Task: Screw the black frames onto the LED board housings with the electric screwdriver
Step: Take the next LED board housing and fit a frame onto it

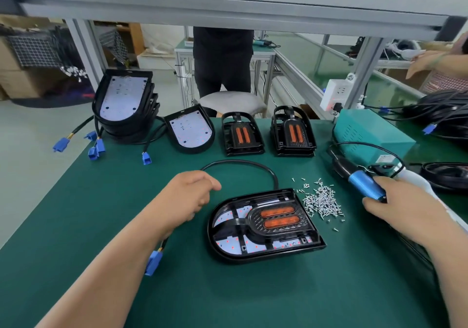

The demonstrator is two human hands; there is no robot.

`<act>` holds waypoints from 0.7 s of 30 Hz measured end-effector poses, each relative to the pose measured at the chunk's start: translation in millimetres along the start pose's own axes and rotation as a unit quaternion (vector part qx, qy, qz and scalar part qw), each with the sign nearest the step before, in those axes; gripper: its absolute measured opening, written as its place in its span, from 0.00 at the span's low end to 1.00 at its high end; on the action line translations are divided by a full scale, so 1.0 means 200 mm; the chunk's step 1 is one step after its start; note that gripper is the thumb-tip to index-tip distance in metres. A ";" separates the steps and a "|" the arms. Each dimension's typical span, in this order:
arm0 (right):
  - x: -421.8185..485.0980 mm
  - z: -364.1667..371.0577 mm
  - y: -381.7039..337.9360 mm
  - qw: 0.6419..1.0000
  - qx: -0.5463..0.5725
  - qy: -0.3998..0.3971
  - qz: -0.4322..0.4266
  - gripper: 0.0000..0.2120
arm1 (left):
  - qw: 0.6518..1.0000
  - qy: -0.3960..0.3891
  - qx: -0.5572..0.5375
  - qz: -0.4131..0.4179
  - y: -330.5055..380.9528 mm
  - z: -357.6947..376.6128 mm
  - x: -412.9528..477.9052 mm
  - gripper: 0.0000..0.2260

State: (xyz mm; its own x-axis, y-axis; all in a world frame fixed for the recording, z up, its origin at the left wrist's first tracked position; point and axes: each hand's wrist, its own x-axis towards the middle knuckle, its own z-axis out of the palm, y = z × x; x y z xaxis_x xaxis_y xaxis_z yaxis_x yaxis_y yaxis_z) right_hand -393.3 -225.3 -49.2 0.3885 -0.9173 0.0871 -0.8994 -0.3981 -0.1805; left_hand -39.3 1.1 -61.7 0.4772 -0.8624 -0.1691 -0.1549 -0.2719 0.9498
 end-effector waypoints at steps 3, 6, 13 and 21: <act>-0.02 -0.03 0.01 0.996 0.085 0.027 -0.016 0.10 | 0.974 0.001 -0.218 -0.060 0.02 0.01 0.02 0.10; -0.06 -0.08 -0.04 0.980 0.199 0.025 -0.003 0.12 | 0.874 -0.051 -0.469 -0.118 0.05 -0.03 0.03 0.11; -0.01 -0.08 -0.22 0.771 0.636 -0.008 0.043 0.10 | 0.777 -0.036 -0.614 -0.133 0.04 -0.03 0.04 0.23; 0.11 -0.13 -0.51 0.512 0.853 -0.052 0.090 0.06 | 0.920 -0.021 -0.382 -0.083 0.02 0.04 0.05 0.08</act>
State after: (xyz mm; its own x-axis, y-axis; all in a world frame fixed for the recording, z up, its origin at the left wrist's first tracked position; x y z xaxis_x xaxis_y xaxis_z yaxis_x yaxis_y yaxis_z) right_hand -298.2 -204.6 -4.4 0.4192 -0.9003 -0.1173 0.5257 0.3461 -0.7771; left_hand -41.7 -11.1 -61.2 0.4023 -0.8566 -0.3233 0.5788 -0.0357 0.8147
